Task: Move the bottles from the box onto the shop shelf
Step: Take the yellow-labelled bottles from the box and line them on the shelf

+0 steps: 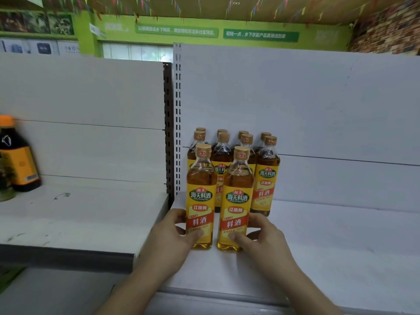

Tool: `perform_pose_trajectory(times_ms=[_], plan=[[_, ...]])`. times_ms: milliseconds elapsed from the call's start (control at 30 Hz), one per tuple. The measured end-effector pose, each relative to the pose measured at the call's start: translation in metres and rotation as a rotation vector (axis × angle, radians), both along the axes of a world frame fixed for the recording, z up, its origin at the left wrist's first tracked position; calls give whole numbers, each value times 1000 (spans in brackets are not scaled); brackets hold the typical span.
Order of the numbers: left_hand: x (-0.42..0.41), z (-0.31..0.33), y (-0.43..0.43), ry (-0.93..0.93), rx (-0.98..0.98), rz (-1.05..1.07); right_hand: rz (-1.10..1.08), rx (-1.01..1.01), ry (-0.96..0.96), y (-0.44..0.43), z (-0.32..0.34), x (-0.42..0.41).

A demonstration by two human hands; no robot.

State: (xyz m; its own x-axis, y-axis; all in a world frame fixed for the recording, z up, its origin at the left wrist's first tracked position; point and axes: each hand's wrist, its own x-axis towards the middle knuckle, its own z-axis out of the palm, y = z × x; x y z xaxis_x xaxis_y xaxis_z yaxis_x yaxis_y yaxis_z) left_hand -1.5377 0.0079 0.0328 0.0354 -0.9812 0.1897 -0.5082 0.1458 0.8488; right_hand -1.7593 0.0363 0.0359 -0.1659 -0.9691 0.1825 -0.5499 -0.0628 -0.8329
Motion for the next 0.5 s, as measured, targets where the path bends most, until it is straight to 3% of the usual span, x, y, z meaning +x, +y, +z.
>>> perform_pose_trajectory(times_ms=[500], plan=[[-1, 5, -17, 55, 0, -24, 39, -16, 14, -27, 2, 11]])
